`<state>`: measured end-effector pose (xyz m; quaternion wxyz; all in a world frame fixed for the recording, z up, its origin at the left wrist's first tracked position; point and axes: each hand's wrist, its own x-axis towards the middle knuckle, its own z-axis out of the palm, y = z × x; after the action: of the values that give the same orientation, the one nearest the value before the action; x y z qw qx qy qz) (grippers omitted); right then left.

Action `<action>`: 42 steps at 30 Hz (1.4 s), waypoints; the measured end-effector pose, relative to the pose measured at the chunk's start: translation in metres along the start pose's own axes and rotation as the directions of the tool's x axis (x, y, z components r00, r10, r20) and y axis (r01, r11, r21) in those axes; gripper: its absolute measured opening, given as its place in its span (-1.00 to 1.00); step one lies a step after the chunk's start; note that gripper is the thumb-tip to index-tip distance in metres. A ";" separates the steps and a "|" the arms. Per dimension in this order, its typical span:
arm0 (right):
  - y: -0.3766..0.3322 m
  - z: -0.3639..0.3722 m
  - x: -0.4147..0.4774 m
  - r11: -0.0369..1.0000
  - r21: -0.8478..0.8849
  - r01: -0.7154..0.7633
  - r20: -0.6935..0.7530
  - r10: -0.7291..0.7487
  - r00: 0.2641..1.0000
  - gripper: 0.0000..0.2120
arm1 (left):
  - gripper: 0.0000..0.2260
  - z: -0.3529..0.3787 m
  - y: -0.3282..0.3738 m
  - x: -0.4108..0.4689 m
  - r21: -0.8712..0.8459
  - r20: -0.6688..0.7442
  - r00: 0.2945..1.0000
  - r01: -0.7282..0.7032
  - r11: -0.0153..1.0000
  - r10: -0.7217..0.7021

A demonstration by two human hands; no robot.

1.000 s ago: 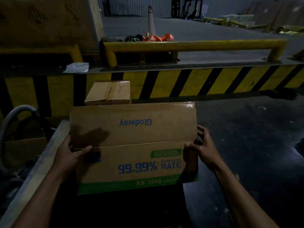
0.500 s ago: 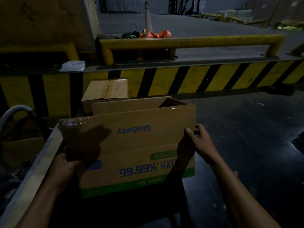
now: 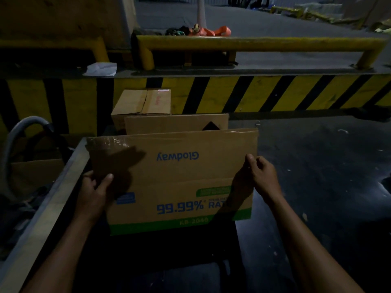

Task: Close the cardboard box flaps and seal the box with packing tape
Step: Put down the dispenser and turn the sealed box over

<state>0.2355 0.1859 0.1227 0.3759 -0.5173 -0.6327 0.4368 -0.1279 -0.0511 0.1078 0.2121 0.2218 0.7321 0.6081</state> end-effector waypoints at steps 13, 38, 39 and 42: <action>0.034 -0.008 -0.039 0.984 0.167 -0.063 0.040 0.057 0.998 -0.29 | -0.69 -0.007 -0.034 -0.017 0.118 -0.056 0.996 0.077 0.990 -0.071; 0.055 0.028 -0.028 0.986 -0.003 -0.164 0.134 0.163 0.978 -0.42 | -0.50 0.002 -0.063 -0.022 0.129 -0.089 0.979 0.193 0.973 -0.183; 0.059 0.034 -0.030 0.987 -0.021 -0.157 0.043 0.157 0.987 -0.34 | -0.47 0.005 -0.062 -0.022 0.129 -0.130 0.974 0.201 0.971 -0.184; 0.067 0.047 -0.028 0.993 -0.067 -0.096 -0.089 0.090 0.992 -0.44 | -0.54 0.009 -0.062 -0.017 0.171 -0.206 0.962 0.214 0.962 -0.177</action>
<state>0.2192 0.1560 0.0430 0.3635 -0.5775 -0.6062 0.4085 -0.1124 -0.0638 0.0458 0.1788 0.1089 0.8224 0.5290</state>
